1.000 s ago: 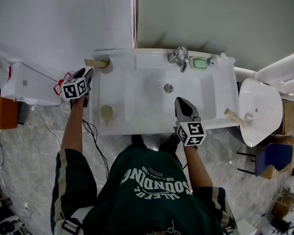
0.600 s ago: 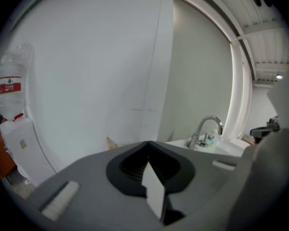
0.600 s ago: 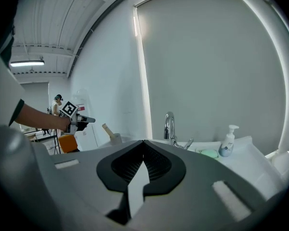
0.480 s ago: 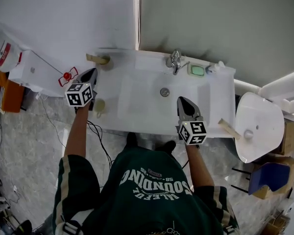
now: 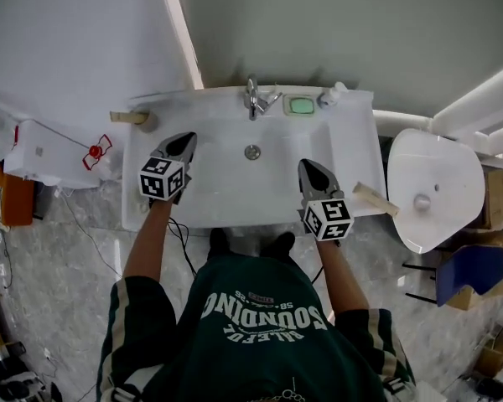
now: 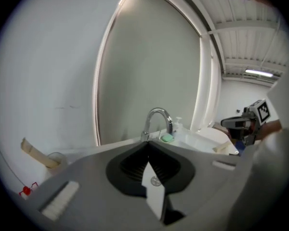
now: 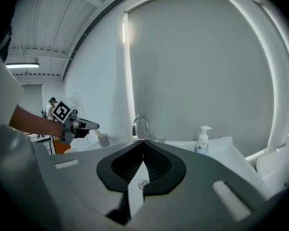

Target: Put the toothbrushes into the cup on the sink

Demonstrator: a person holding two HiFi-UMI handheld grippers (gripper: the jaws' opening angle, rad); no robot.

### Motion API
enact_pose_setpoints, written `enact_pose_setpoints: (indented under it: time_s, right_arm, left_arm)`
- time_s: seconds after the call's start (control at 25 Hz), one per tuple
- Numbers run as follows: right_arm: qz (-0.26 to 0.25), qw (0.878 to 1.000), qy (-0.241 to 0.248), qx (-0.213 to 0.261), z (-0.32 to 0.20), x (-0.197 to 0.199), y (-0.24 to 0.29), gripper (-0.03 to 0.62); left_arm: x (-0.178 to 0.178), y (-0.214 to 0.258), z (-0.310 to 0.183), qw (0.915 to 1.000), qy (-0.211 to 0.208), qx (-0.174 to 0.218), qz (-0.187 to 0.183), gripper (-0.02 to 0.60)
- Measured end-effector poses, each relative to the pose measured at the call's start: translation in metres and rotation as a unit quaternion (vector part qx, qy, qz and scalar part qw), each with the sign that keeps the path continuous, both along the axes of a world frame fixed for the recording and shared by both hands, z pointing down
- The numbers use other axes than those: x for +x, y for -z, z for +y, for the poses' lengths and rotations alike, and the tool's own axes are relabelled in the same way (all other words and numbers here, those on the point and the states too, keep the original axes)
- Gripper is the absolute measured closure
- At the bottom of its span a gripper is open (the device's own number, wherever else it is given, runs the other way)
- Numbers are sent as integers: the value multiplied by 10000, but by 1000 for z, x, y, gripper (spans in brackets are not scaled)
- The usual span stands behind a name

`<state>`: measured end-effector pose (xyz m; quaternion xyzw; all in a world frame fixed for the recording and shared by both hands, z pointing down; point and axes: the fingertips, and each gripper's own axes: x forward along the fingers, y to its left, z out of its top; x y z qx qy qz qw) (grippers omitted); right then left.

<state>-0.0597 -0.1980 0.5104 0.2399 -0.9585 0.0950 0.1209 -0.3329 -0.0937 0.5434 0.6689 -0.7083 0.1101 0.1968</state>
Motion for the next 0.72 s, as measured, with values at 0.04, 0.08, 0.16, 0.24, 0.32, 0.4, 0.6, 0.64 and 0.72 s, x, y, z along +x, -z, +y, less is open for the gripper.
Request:
enact_pose_setpoints:
  time_s: [0.04, 0.08, 0.16, 0.24, 0.32, 0.4, 0.6, 0.64, 0.72]
  right_arm:
    - [11, 9999, -138, 2, -7, 14, -1, 589]
    - [18, 9996, -291, -1, -14, 28, -1, 589]
    - [3, 9978, -660, -23, -25, 61, -3, 589]
    - [-21, 9944, -1060, -47, -35, 96, -5, 589]
    - [-10, 9898, -1422, -49, -43, 131, -6, 589]
    - [20, 9845, -1752, -43, -52, 166, -7, 589]
    - [18, 9682, -2501, -87, -71, 251, -10, 589]
    - [1, 9651, -2618, -108, -74, 264, -10, 589]
    - [0, 9605, -2779, -137, -79, 285, -12, 589]
  left_arm:
    - [15, -2, -15, 9998, -200, -7, -3, 531]
    - [30, -5, -29, 9991, -412, -12, -15, 531]
    - [62, -10, -59, 9961, -877, -30, -30, 531]
    - [98, -15, -86, 9910, -1339, -58, -22, 531]
    - [136, -20, -112, 9842, -1767, -68, 16, 531]
    - [176, -24, -135, 9758, -2186, -87, 22, 531]
    - [269, -26, -189, 9546, -2977, -88, -9, 531]
    - [285, -27, -197, 9511, -3087, -85, 7, 531]
    - [314, -31, -210, 9437, -3306, -123, 26, 531]
